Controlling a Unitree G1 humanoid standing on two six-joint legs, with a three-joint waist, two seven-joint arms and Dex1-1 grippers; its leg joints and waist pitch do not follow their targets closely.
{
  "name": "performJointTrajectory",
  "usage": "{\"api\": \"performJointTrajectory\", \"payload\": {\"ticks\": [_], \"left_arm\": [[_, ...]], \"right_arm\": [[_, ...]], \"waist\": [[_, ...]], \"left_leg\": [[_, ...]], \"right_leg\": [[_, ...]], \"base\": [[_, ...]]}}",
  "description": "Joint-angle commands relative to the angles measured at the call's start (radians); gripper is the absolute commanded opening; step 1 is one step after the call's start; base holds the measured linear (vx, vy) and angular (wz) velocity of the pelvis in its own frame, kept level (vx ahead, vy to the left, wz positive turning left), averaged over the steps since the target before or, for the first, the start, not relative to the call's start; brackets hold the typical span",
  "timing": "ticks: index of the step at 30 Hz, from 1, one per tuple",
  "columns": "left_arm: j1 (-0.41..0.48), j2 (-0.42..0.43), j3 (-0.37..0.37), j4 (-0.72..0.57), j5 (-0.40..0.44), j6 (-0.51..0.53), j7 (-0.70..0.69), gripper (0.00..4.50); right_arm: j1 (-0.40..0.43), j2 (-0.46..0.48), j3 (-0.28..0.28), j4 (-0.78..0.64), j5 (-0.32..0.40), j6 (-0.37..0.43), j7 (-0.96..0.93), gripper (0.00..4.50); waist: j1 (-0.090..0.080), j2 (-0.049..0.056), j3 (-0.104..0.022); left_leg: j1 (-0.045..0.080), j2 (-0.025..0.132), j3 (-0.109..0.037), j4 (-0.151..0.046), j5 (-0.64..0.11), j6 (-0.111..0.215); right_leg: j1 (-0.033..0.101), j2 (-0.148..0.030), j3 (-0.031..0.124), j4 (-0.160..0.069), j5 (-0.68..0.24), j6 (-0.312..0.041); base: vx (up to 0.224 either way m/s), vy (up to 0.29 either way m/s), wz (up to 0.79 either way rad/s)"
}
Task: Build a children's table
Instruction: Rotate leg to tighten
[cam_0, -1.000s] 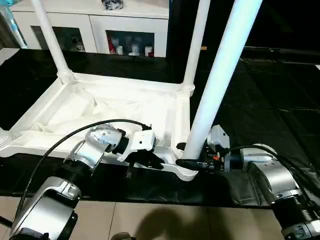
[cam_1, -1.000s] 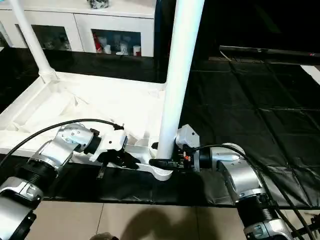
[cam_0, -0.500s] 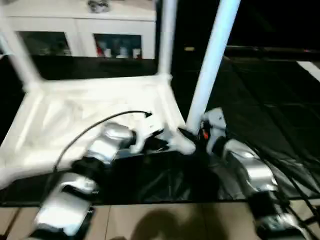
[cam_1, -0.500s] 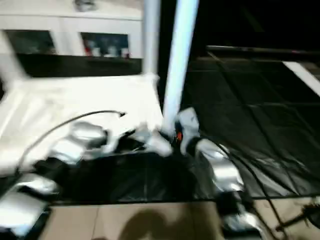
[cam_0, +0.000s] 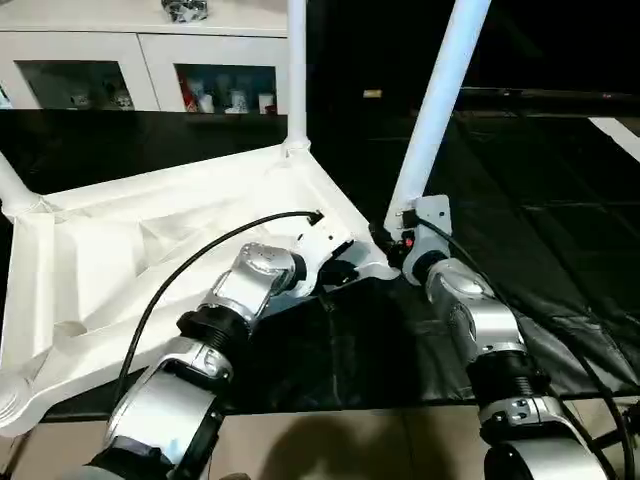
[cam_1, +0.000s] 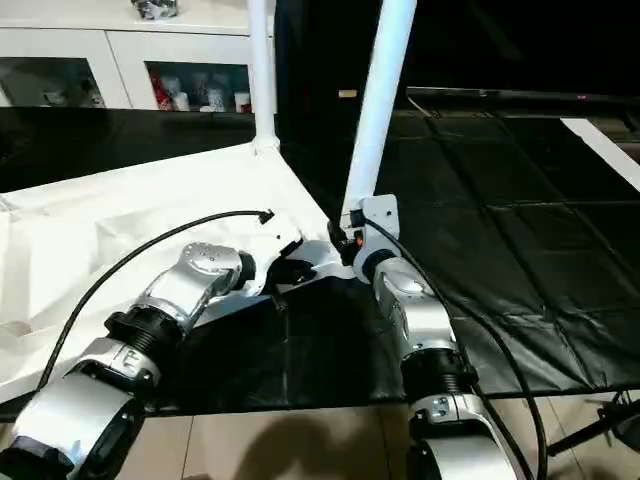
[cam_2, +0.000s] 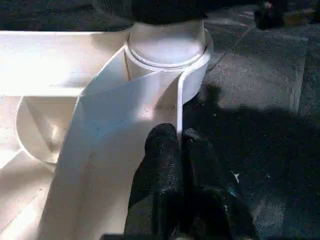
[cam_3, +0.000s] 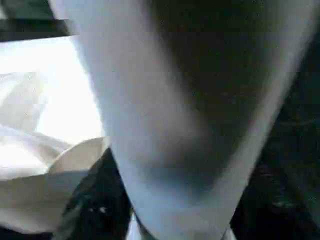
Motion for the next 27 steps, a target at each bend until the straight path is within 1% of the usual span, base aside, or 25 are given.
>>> {"api": "performJointTrajectory", "payload": {"ticks": [1,2,3,4,5,6,7,8,9,11,12,13,14,15,16,17,19,20,21,22,23,24,25,26,27], "left_arm": [[-0.018,-0.017,0.004,-0.045,-0.031,-0.051,-0.009,0.0],[-0.013,0.006,-0.003,-0.048,-0.031,-0.065,-0.042,0.0],[-0.013,0.006,-0.003,-0.048,-0.031,-0.065,-0.042,0.0],[-0.01,0.021,-0.004,-0.049,-0.033,-0.076,-0.069,0.0],[-0.009,0.035,-0.004,-0.048,-0.036,-0.082,-0.094,0.0],[-0.009,0.041,-0.004,-0.047,-0.037,-0.083,-0.105,0.0],[-0.01,0.048,-0.005,-0.045,-0.036,-0.088,-0.117,0.0],[-0.01,0.065,-0.012,-0.04,-0.036,-0.114,-0.156,0.0],[-0.01,0.07,-0.013,-0.04,-0.037,-0.12,-0.17,0.0],[-0.007,0.083,-0.02,-0.042,-0.039,-0.14,-0.21,0.0],[-0.003,0.093,-0.027,-0.046,-0.044,-0.15,-0.25,0.0],[-0.001,0.099,-0.03,-0.049,-0.046,-0.156,-0.273,0.0],[0.002,0.106,-0.035,-0.052,-0.048,-0.164,-0.294,0.0],[0.01,0.125,-0.05,-0.059,-0.049,-0.189,-0.351,0.0],[0.017,0.14,-0.063,-0.064,-0.051,-0.216,-0.399,0.0],[0.022,0.147,-0.068,-0.067,-0.053,-0.223,-0.421,0.0],[0.031,0.16,-0.077,-0.075,-0.06,-0.239,-0.471,0.0],[0.031,0.16,-0.077,-0.075,-0.06,-0.239,-0.471,0.0],[0.034,0.163,-0.079,-0.076,-0.064,-0.247,-0.489,0.0],[0.039,0.169,-0.083,-0.082,-0.07,-0.249,-0.516,0.0],[0.047,0.179,-0.094,-0.096,-0.076,-0.254,-0.559,0.0],[0.054,0.186,-0.102,-0.106,-0.079,-0.259,-0.584,0.0],[0.055,0.188,-0.104,-0.109,-0.079,-0.262,-0.59,0.0],[0.062,0.197,-0.117,-0.12,-0.08,-0.271,-0.617,0.0],[0.069,0.207,-0.131,-0.132,-0.077,-0.283,-0.643,0.0]], "right_arm": [[0.027,0.043,0.071,0.003,0.034,0.039,0.095,2.65],[0.059,0.009,0.071,-0.051,0.059,0.051,0.162,2.96],[0.059,0.009,0.071,-0.051,0.059,0.051,0.162,3.04],[0.092,-0.026,0.081,-0.106,0.08,0.063,0.236,3.08],[0.124,-0.066,0.092,-0.153,0.098,0.072,0.302,3.08],[0.137,-0.085,0.096,-0.172,0.104,0.075,0.33,3.15],[0.151,-0.105,0.098,-0.191,0.113,0.08,0.36,3.28],[0.177,-0.157,0.091,-0.219,0.134,0.075,0.432,3.49],[0.184,-0.175,0.091,-0.225,0.14,0.071,0.458,3.54],[0.202,-0.222,0.089,-0.237,0.143,0.054,0.516,3.74],[0.213,-0.263,0.087,-0.241,0.144,0.04,0.565,3.87],[0.222,-0.286,0.086,-0.249,0.146,0.038,0.592,3.95],[0.228,-0.308,0.084,-0.254,0.145,0.033,0.613,4.0],[0.244,-0.366,0.081,-0.268,0.146,0.022,0.671,4.06],[0.256,-0.408,0.086,-0.284,0.158,0.022,0.736,4.06],[0.259,-0.427,0.087,-0.287,0.163,0.017,0.765,4.06],[0.264,-0.465,0.09,-0.299,0.181,0.014,0.835,4.06],[0.264,-0.465,0.09,-0.299,0.181,0.014,0.835,4.06],[0.265,-0.477,0.091,-0.304,0.192,0.017,0.867,4.06],[0.266,-0.49,0.099,-0.311,0.201,0.024,0.9,4.06],[0.264,-0.498,0.111,-0.316,0.211,0.019,0.94,4.06],[0.26,-0.5,0.12,-0.318,0.215,0.017,0.956,4.06],[0.259,-0.5,0.122,-0.318,0.216,0.016,0.959,4.06],[0.249,-0.496,0.13,-0.315,0.217,0.011,0.968,4.06],[0.235,-0.486,0.139,-0.301,0.213,0.0,0.971,4.06]], "waist": [[0.007,-0.001,-0.062],[0.007,0.003,-0.063],[0.009,0.002,-0.065],[0.01,0.005,-0.066],[0.015,0.005,-0.068],[0.017,0.004,-0.07],[0.023,0.01,-0.071],[0.025,0.012,-0.07],[0.028,0.009,-0.07],[0.029,0.009,-0.07],[0.031,0.013,-0.071],[0.031,0.011,-0.07],[0.033,0.014,-0.07],[0.034,0.016,-0.07],[0.036,0.015,-0.071],[0.038,0.014,-0.07],[0.046,0.019,-0.07],[0.048,0.02,-0.069],[0.052,0.022,-0.068],[0.053,0.018,-0.066],[0.056,0.016,-0.066],[0.059,0.016,-0.068],[0.059,0.019,-0.067],[0.06,0.021,-0.068],[0.063,0.014,-0.068]], "left_leg": [[0.007,0.02,-0.012,-0.067,-0.205,0.013],[0.007,0.019,-0.012,-0.066,-0.185,0.019],[0.007,0.021,-0.01,-0.064,-0.168,0.033],[0.006,0.02,-0.012,-0.064,-0.154,0.038],[0.008,0.021,-0.01,-0.061,-0.137,0.053],[0.008,0.023,-0.01,-0.06,-0.125,0.061],[0.006,0.022,-0.01,-0.058,-0.107,0.072],[0.006,0.02,-0.01,-0.058,-0.114,0.072],[0.007,0.021,-0.009,-0.057,-0.12,0.075],[0.005,0.022,-0.009,-0.056,-0.124,0.075],[0.005,0.022,-0.01,-0.055,-0.13,0.071],[0.005,0.023,-0.009,-0.055,-0.131,0.072],[0.003,0.022,-0.009,-0.054,-0.129,0.073],[0.003,0.024,-0.009,-0.053,-0.131,0.075],[0.003,0.024,-0.009,-0.052,-0.128,0.08],[0.002,0.024,-0.008,-0.051,-0.126,0.083],[0.003,0.025,-0.006,-0.047,-0.13,0.099],[0.004,0.027,-0.006,-0.047,-0.135,0.1],[0.007,0.029,-0.005,-0.048,-0.153,0.095],[0.008,0.031,-0.006,-0.05,-0.169,0.087],[0.008,0.031,-0.006,-0.05,-0.173,0.084],[0.007,0.034,-0.008,-0.052,-0.167,0.081],[0.006,0.034,-0.008,-0.051,-0.163,0.08],[0.009,0.035,-0.008,-0.05,-0.165,0.078],[0.007,0.036,-0.009,-0.051,-0.159,0.078]], "right_leg": [[0.05,-0.075,0.042,-0.085,-0.14,-0.2],[0.052,-0.074,0.042,-0.082,-0.108,-0.205],[0.054,-0.075,0.042,-0.078,-0.063,-0.215],[0.056,-0.074,0.041,-0.076,-0.038,-0.218],[0.06,-0.072,0.04,-0.074,0.013,-0.222],[0.06,-0.073,0.041,-0.07,0.041,-0.231],[0.059,-0.074,0.04,-0.066,0.076,-0.242],[0.06,-0.074,0.038,-0.068,0.072,-0.248],[0.061,-0.074,0.039,-0.071,0.07,-0.248],[0.062,-0.074,0.038,-0.068,0.067,-0.256],[0.061,-0.074,0.036,-0.069,0.059,-0.258],[0.062,-0.072,0.037,-0.069,0.059,-0.26],[0.062,-0.073,0.036,-0.068,0.06,-0.263],[0.062,-0.072,0.034,-0.069,0.063,-0.263],[0.063,-0.071,0.034,-0.067,0.073,-0.269],[0.064,-0.071,0.034,-0.067,0.077,-0.271],[0.06,-0.071,0.034,-0.065,0.076,-0.276],[0.058,-0.072,0.034,-0.067,0.062,-0.277],[0.054,-0.074,0.033,-0.07,0.023,-0.278],[0.052,-0.074,0.032,-0.073,-0.016,-0.275],[0.053,-0.074,0.032,-0.073,-0.031,-0.274],[0.054,-0.077,0.033,-0.07,-0.037,-0.273],[0.05,-0.076,0.032,-0.069,-0.033,-0.275],[0.048,-0.076,0.032,-0.069,-0.033,-0.275],[0.049,-0.078,0.032,-0.067,-0.033,-0.275]], "base": [[0.0,0.0,0.0],[0.0,0.0,0.0],[0.0,0.0,0.0],[0.0,0.0,0.0],[0.0,0.0,0.0],[0.0,0.0,0.0],[0.0,0.0,0.0],[0.0,0.0,0.0],[0.0,0.0,0.0],[0.0,0.0,0.0],[0.0,0.0,0.0],[0.0,0.0,0.0],[0.0,0.0,0.0],[0.0,0.0,0.0],[0.0,0.0,0.0],[0.0,0.0,0.0],[0.0,0.0,0.0],[0.0,0.0,0.0],[0.0,0.0,0.0],[0.0,0.0,0.0],[0.0,0.0,0.0],[0.0,0.0,0.0],[0.0,0.0,0.0],[0.0,0.0,0.0],[0.0,0.0,0.0]]}}
